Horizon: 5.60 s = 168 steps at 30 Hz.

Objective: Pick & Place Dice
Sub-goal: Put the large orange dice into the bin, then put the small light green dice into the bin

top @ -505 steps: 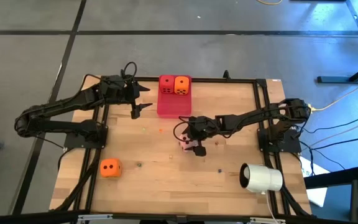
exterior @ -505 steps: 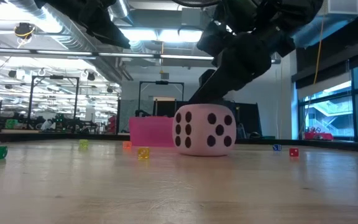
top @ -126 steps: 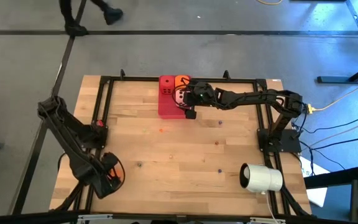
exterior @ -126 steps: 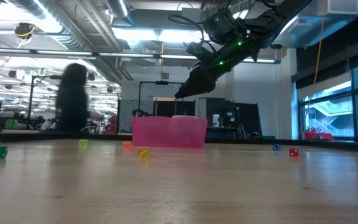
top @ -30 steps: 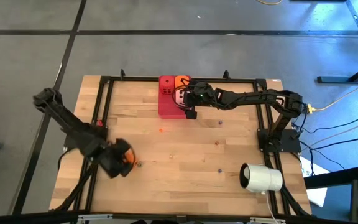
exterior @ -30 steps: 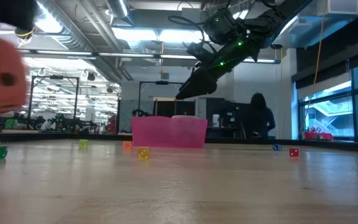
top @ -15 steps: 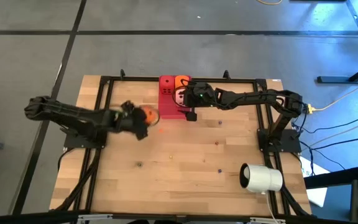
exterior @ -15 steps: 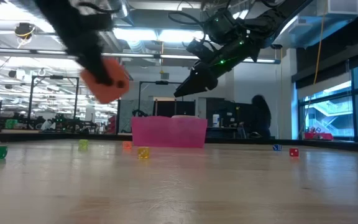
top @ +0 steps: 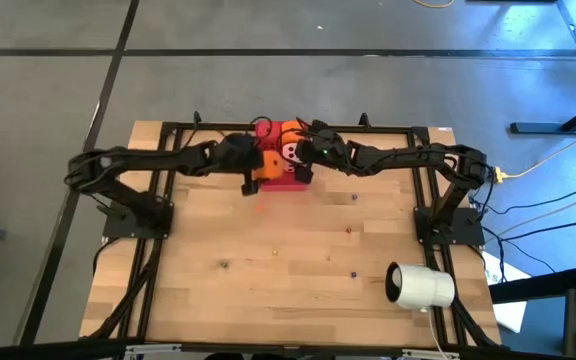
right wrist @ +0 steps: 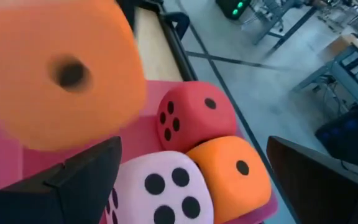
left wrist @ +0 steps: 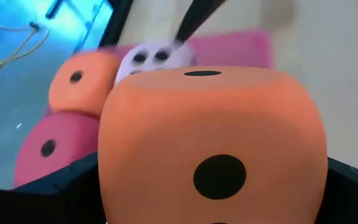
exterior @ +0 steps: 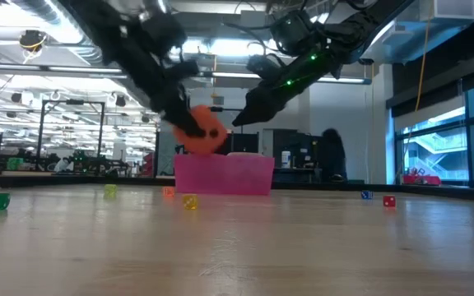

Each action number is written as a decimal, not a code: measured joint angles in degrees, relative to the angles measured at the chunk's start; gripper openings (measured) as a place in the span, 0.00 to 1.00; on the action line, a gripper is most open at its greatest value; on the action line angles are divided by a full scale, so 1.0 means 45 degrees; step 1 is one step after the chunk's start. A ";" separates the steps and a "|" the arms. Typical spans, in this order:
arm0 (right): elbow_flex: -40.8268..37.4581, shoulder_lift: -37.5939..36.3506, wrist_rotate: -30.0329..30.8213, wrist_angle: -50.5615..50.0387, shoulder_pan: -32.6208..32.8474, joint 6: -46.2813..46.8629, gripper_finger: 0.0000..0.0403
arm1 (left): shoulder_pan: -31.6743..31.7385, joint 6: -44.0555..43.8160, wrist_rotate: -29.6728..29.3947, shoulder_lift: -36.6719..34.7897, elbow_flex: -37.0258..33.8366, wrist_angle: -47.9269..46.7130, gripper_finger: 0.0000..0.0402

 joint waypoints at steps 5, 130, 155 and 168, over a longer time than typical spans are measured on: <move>0.0000 0.0000 -0.0357 0.1153 0.0006 0.0000 0.99 | 0.0833 0.0426 0.0034 0.1224 0.0000 0.1317 1.00; 0.3075 0.1892 -0.3553 -0.5967 0.0583 0.2628 0.99 | 0.0708 0.1046 -0.2857 0.0334 0.1603 -0.3312 1.00; -0.4353 -0.5412 -0.4148 -0.4742 0.1594 0.3278 0.99 | -0.1486 -0.4622 0.2179 -0.5642 -0.4697 -0.1334 1.00; -0.6591 -0.6343 -0.4148 -0.1408 0.1594 0.4575 0.99 | -0.1653 -0.4237 0.2273 -0.5390 -0.5076 -0.0990 1.00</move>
